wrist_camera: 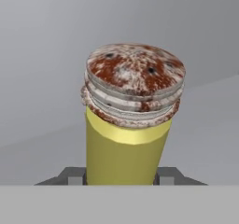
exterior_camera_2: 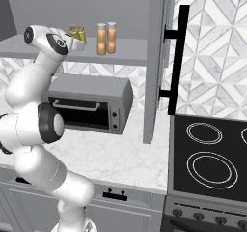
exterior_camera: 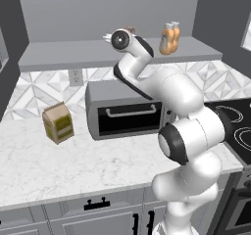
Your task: Put the shaker and condiment bottle from the counter next to their counterparts in the cabinet.
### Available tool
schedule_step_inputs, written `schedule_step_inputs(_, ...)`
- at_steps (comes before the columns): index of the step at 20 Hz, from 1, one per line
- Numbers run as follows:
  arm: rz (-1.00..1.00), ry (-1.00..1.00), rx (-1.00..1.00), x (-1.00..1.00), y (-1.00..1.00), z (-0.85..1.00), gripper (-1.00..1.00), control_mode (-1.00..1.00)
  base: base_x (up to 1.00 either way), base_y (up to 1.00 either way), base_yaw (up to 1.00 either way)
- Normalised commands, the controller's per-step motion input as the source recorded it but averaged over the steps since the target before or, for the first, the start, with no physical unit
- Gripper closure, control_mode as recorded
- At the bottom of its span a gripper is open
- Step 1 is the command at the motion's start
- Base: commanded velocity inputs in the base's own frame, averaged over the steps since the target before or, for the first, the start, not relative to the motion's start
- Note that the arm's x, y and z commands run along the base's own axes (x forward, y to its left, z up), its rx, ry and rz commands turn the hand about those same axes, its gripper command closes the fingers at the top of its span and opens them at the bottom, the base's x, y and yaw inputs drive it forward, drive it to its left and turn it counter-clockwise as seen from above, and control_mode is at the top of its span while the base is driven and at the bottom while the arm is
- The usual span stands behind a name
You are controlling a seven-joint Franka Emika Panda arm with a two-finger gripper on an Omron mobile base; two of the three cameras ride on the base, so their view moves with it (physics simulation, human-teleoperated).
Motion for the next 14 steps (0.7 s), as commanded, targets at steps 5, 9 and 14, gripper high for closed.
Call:
schedule_step_inputs(5,0.0,0.0,-0.02,0.18,0.04,-0.05,1.0,-1.0,0.0,0.0,0.0)
schedule_step_inputs(9,0.0,0.0,-0.04,0.01,0.0,0.0,1.0,-1.0,0.0,0.0,0.0)
schedule_step_inputs(14,0.0,-0.01,-0.04,-0.1,0.0,0.0,1.0,-1.0,0.0,0.0,0.0)
